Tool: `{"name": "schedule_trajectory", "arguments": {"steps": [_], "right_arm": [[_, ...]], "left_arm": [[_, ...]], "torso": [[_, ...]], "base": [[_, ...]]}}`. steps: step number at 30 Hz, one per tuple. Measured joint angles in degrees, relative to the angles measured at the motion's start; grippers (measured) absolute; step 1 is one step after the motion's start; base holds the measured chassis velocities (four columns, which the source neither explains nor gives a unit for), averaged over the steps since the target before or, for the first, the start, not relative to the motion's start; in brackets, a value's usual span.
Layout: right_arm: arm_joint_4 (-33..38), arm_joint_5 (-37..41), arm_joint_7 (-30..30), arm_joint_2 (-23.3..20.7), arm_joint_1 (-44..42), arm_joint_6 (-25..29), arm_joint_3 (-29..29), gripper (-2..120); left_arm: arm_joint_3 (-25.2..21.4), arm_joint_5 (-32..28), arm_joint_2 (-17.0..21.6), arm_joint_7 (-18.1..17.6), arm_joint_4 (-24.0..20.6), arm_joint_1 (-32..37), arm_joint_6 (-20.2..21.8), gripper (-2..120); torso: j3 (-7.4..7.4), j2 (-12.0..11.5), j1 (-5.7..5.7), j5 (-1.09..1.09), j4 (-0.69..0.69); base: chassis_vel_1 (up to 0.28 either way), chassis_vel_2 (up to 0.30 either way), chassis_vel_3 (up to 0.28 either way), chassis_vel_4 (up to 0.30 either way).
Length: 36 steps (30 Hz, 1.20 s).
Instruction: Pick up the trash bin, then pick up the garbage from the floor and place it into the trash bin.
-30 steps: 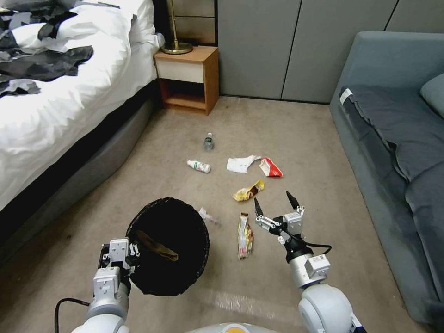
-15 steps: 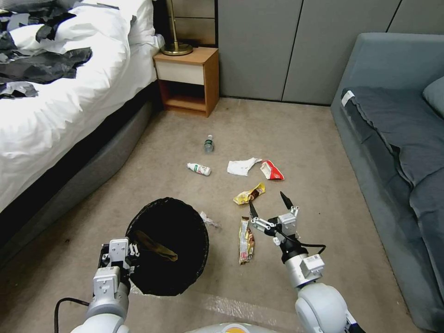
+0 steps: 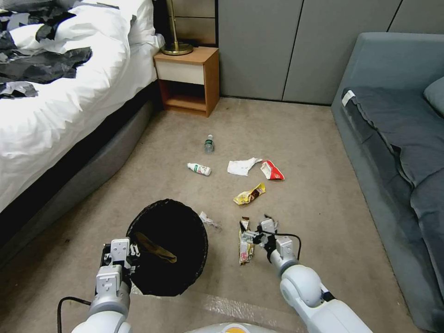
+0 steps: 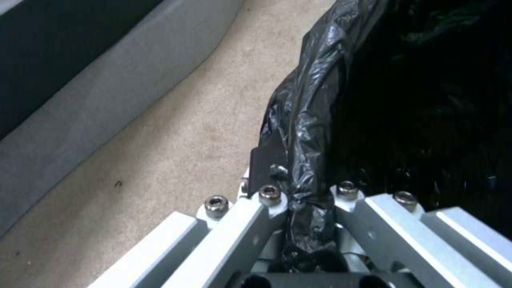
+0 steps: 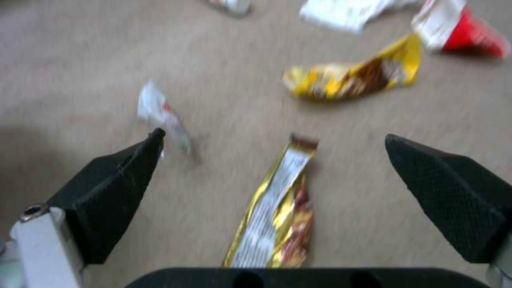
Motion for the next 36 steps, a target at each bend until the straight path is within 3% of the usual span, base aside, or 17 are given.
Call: {"name": "schedule_trajectory", "arguments": {"steps": [9, 19, 31, 36], "right_arm": [[-9.57, 0.18, -3.6, 2.11, 3.9, -3.0, 0.3, 100], [-22.15, -5.49, -7.14, 5.22, 7.07, 1.99, 1.55, 100], [-26.77, -7.2, -8.92, 7.53, 8.71, 4.74, 1.51, 99], [-27.69, -8.14, -9.51, 8.56, 8.75, 5.31, 1.31, 83]], "left_arm": [[0.3, 0.61, -0.41, 0.01, 0.35, 0.18, 0.0, 1], [-0.08, 1.23, -0.6, 0.12, 0.27, 1.49, -0.99, 1], [0.16, 1.64, -0.83, 0.09, -0.07, 1.8, -1.05, 1], [0.15, 1.65, -0.84, 0.04, -0.25, 1.81, -1.05, 1]], "torso": [[0.0, 0.0, 0.0, 0.0, 0.0], [0.0, 0.0, 0.0, 0.0, 0.0], [0.0, 0.0, 0.0, 0.0, 0.0], [0.0, 0.0, 0.0, 0.0, 0.0]], "base": [[0.0, 0.0, 0.0, 0.0], [0.0, 0.0, 0.0, 0.0], [0.0, 0.0, 0.0, 0.0], [0.0, 0.0, 0.0, 0.0]]}}
